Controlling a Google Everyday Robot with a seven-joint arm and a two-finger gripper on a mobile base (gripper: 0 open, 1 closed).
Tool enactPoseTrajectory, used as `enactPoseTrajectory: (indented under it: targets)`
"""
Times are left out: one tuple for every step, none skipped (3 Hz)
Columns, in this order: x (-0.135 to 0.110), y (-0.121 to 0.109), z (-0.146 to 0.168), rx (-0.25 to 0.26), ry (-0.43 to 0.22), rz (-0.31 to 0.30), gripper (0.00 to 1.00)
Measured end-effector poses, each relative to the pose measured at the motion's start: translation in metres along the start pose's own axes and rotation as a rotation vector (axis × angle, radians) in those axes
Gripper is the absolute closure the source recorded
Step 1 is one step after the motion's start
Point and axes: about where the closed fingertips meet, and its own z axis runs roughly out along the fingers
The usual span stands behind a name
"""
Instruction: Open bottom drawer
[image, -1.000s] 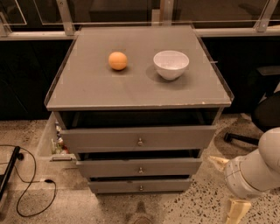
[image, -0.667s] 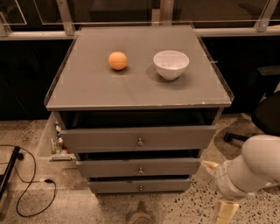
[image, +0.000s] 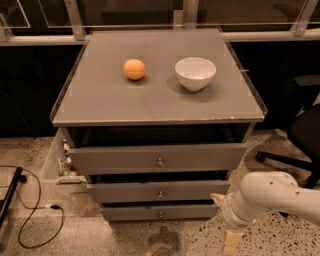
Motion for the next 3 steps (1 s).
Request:
enactPoseTrajectory:
  targets:
    - [0.012, -0.014, 0.047, 0.010, -0.049, 0.005, 0.00]
    - [0.029, -0.019, 0.091, 0.008, -0.088, 0.044, 0.00]
    - [0.029, -0.019, 0.091, 0.008, -0.088, 0.044, 0.00]
